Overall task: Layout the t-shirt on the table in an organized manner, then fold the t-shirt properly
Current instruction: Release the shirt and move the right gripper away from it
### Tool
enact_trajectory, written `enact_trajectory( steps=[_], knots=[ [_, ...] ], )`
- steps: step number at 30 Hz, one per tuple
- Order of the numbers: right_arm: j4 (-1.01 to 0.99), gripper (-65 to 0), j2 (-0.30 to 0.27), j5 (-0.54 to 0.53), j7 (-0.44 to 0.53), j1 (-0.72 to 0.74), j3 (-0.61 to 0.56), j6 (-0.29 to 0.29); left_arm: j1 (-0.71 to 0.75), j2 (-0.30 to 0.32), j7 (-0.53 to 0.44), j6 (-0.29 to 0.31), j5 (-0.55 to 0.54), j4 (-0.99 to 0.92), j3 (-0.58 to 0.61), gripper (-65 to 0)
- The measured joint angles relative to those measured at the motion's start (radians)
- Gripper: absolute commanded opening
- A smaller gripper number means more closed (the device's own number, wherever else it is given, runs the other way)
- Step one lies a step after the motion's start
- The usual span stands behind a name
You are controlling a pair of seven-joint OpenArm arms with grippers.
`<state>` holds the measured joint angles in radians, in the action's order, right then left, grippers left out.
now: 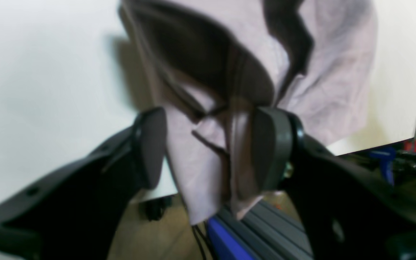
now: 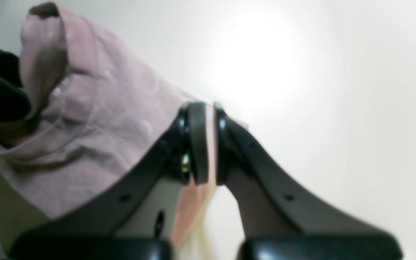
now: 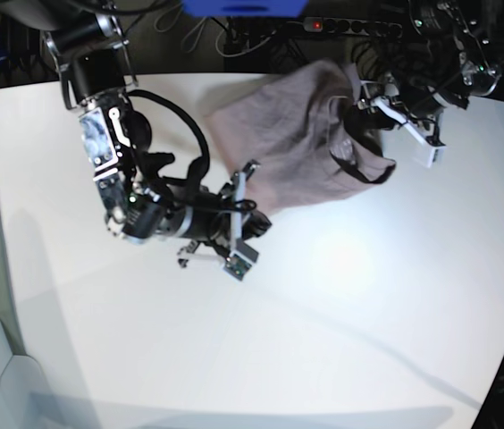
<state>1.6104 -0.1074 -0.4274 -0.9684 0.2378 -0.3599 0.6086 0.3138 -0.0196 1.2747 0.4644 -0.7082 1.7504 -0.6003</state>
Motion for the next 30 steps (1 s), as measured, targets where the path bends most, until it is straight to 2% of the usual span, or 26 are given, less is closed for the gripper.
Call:
enact_trajectory(
  steps=[3, 7, 11, 12, 14, 17, 18, 21, 23, 27, 30],
  knots=[
    [0.0, -62.5, 0.0, 0.0, 0.0, 0.0, -0.001, 0.0, -0.008, 0.0, -0.002, -0.001, 0.003, -0.06, -0.001, -27.9],
    [0.0, -62.5, 0.0, 0.0, 0.0, 0.0, -0.001, 0.0, -0.007, 0.003, -0.087, 0.0, -0.013, -0.098, -0.001, -28.0],
    [-0.002, -62.5, 0.0, 0.0, 0.0, 0.0, -0.001, 0.0, -0.011, 0.007, -0.119, 0.004, -0.041, -0.14, -0.002, -28.8],
    [-0.002, -62.5, 0.0, 0.0, 0.0, 0.0, -0.001, 0.0, -0.014, 0.006, -0.127, 0.011, -0.049, -0.153, -0.002, -30.8],
    [-0.002, -62.5, 0.0, 0.0, 0.0, 0.0, -0.001, 0.0, -0.035, 0.008, -0.126, 0.012, -0.046, -0.175, -0.005, -39.8],
    [-0.002, -62.5, 0.0, 0.0, 0.002, -0.005, 0.0, 0.0, -0.074, 0.008, -0.12, 0.011, -0.027, -0.225, -0.005, -60.7],
    [-0.002, -62.5, -0.001, 0.0, 0.002, -0.006, 0.0, 0.0, -0.082, 0.008, -0.121, 0.011, -0.042, -0.24, -0.004, -65.0],
    [-0.002, -62.5, -0.024, 0.0, 0.003, -0.02, -0.001, 0.0, -0.122, 0.016, -0.12, 0.011, -0.061, -0.299, 0.001, -62.7],
    [-0.002, -62.6, -0.034, 0.001, -0.004, -0.022, 0.0, 0.0, -0.167, 0.032, -0.107, 0.013, -0.052, -0.341, 0.02, -65.0],
    [0.001, -62.7, -0.095, 0.0, 0.009, -0.017, 0.005, 0.0, -0.252, 0.071, -0.126, 0.015, 0.064, -0.36, 0.149, -64.8],
    [0.001, -62.7, -0.128, -0.006, 0.01, -0.037, 0.09, 0.001, -0.32, 0.102, -0.122, 0.015, 0.158, -0.366, 0.248, -64.8]
  ],
)
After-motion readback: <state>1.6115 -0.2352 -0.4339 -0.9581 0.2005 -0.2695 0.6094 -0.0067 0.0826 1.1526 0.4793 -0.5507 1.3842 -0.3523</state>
